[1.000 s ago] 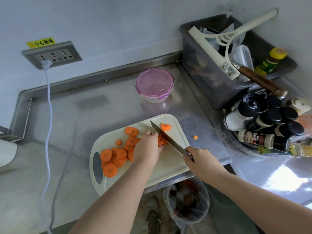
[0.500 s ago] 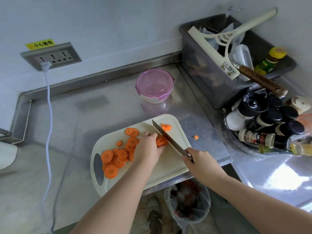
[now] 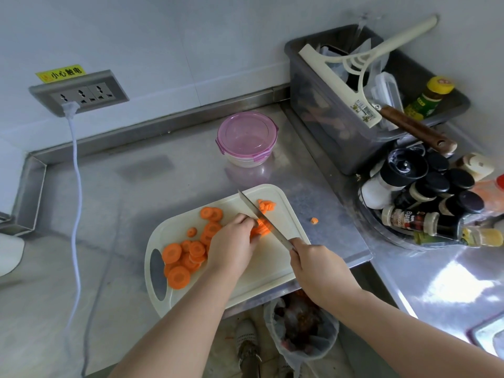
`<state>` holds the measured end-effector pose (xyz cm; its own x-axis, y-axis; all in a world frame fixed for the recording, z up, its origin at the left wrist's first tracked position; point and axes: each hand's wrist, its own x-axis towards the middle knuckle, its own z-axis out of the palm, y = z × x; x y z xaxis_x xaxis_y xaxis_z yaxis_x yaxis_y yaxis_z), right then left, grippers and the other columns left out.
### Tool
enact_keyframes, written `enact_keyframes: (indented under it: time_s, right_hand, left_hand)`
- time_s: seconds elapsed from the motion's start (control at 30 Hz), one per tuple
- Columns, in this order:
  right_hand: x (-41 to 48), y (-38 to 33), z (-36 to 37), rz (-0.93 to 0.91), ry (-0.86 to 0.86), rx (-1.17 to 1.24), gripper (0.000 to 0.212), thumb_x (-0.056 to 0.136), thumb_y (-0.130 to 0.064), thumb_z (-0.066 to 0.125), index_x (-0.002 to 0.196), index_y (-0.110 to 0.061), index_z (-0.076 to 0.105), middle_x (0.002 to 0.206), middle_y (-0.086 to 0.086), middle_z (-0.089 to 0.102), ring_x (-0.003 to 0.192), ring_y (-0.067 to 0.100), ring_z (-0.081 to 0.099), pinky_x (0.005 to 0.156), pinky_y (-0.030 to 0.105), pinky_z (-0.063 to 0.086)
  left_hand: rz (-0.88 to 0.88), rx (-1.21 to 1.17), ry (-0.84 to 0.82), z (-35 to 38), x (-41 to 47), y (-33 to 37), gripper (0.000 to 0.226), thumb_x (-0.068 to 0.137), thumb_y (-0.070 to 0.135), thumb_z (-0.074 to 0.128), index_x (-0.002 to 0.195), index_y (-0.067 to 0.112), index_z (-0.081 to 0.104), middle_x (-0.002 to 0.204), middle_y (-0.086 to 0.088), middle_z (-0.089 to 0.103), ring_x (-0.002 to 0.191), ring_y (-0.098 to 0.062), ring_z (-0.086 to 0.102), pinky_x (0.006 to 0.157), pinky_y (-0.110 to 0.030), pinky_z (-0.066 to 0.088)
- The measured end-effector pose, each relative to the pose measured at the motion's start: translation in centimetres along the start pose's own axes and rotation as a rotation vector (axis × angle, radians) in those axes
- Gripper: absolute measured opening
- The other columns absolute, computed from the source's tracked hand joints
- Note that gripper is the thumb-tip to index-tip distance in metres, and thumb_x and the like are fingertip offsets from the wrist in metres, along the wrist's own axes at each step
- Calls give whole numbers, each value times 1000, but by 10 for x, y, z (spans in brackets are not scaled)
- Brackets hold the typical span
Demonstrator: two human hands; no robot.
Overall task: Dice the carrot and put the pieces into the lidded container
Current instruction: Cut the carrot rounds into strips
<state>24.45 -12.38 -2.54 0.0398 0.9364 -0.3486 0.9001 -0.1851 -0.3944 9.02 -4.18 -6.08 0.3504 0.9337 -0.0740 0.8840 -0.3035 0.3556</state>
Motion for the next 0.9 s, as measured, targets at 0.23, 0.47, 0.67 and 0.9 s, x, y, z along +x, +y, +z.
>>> enact_keyframes:
  time_s: [0.23, 0.47, 0.67, 0.9]
  right_hand:
    - [1, -1, 2, 8, -3, 6, 27, 103, -28, 29, 120, -23, 49, 76, -1, 58, 67, 22, 60, 60, 34, 48]
    - [2, -2, 4, 9, -8, -26, 28, 104, -29, 28, 123, -23, 47, 75, -1, 58, 67, 22, 61, 62, 36, 51]
    - [4, 0, 10, 24, -44, -105, 24, 102, -21, 32, 122, -19, 45, 75, 0, 57, 68, 23, 61, 58, 34, 47]
    - [12, 1, 16, 37, -108, -238, 31, 96, -8, 43, 124, -17, 38, 77, 0, 55, 66, 23, 61, 50, 30, 40]
  left_hand:
    - [-3, 11, -8, 1, 0, 1, 22, 90, 33, 57, 104, 16, 60, 109, 4, 58, 92, -21, 61, 63, -31, 41]
    - [-3, 38, -11, 3, 1, 1, 24, 91, 34, 55, 108, 18, 60, 112, 5, 56, 94, -21, 61, 61, -27, 35]
    - [5, 40, -2, 3, 1, 3, 24, 92, 34, 54, 105, 14, 60, 110, 1, 59, 96, -25, 61, 63, -31, 35]
    - [13, 75, -11, 3, 1, 3, 23, 94, 34, 51, 103, 14, 57, 111, 1, 58, 96, -25, 61, 62, -29, 32]
